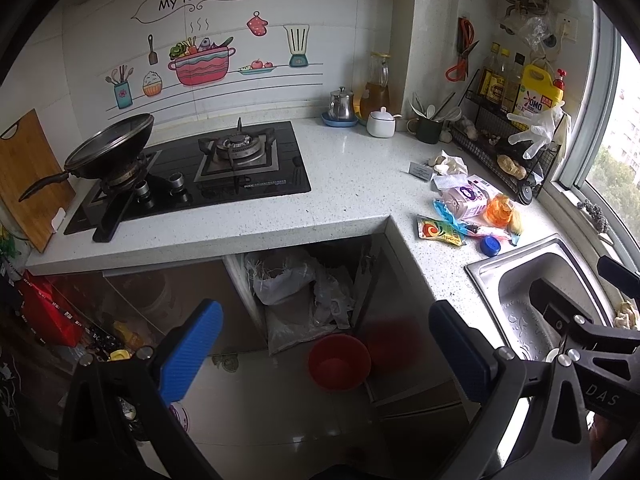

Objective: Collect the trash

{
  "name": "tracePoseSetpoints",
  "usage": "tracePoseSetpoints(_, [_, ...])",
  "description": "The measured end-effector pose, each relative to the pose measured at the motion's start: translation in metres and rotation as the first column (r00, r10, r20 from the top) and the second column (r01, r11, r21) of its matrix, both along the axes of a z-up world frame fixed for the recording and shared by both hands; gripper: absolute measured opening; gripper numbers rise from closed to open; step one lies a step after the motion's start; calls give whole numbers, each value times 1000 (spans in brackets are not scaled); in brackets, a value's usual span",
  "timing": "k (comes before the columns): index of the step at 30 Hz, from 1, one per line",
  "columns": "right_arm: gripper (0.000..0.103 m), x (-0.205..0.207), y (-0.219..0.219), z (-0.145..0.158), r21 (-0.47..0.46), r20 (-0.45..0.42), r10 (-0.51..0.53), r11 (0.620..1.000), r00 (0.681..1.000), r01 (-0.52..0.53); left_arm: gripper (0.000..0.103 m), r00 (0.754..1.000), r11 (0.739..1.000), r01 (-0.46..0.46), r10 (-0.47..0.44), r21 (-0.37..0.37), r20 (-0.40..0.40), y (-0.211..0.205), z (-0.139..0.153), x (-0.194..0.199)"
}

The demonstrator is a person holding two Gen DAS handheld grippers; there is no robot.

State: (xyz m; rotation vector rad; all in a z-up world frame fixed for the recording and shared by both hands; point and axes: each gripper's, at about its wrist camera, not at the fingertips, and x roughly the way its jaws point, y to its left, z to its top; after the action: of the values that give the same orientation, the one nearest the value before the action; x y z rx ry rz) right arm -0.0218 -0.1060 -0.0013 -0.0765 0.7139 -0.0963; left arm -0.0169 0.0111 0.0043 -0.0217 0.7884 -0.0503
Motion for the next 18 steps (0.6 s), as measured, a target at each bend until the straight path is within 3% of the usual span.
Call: tracePoseSetpoints(18, [103,5,-2,-5,-4,-11,-7,1000,1000,7,102,1000,1000,16,-16,19,3,-2,-3,4])
